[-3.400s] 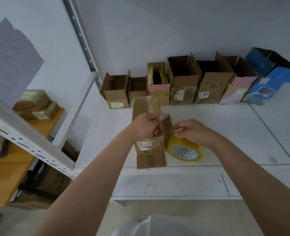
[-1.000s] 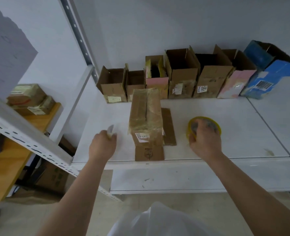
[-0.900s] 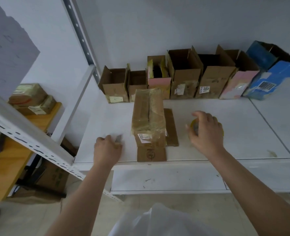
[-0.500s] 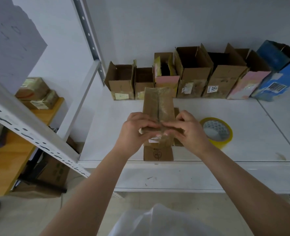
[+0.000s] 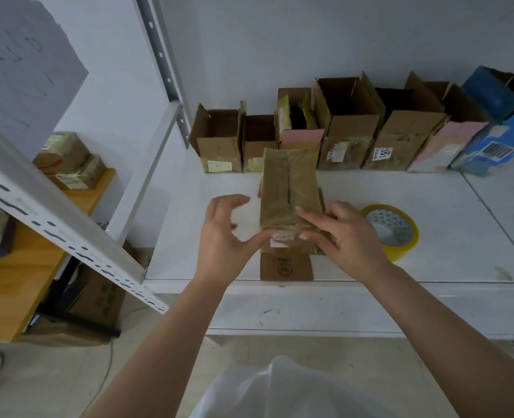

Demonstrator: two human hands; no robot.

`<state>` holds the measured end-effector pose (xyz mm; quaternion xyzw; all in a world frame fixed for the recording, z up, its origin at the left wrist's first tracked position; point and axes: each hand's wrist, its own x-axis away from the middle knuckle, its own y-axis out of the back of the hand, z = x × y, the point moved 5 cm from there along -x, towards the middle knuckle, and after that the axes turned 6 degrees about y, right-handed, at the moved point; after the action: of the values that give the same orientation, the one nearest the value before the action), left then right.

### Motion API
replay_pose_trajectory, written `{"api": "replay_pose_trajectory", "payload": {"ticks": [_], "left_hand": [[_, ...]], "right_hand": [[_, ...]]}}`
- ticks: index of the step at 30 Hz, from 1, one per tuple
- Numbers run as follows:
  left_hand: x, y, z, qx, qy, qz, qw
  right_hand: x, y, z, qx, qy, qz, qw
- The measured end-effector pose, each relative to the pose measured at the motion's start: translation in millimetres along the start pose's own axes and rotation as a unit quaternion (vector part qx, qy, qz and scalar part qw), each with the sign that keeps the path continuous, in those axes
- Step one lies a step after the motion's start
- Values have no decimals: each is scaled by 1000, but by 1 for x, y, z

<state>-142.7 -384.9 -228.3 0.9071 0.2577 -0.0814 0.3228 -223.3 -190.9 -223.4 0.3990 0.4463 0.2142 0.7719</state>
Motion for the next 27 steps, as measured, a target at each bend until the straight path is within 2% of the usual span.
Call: {"api": "replay_pose_trajectory", "payload": {"ticks": [2,3,8,11,15,19,21,23,27], "left_hand": [[5,-1,5,-49,68,3,996],[6,-5,5,-72,76,12,994],[4,-15,-2,-117,51,14,992],[7,-15,-5,-128,41,4,991],[9,-8,-1,-64,21,85,994],[3,6,1,-37,-31,108,993],[-2,3,-6,-47,-93,156,982],[-7,-2,-11,-70,-147,195,967],[-17,-8,-12,-63,-156,221,961]], "right_hand": [[2,-1,1,12,2,-2,1000],[3,-3,2,4,0,-5,1000],[0,-9,4,-82,-24,-33,996],[2,-10,-1,-104,-55,-20,993],[8,-3,-12,-182,-83,37,979],[16,6,-29,-254,-130,84,955],[14,8,-30,-280,-122,98,947],[12,9,-27,-255,-92,125,954],[14,8,-27,-180,-41,138,973]]}}
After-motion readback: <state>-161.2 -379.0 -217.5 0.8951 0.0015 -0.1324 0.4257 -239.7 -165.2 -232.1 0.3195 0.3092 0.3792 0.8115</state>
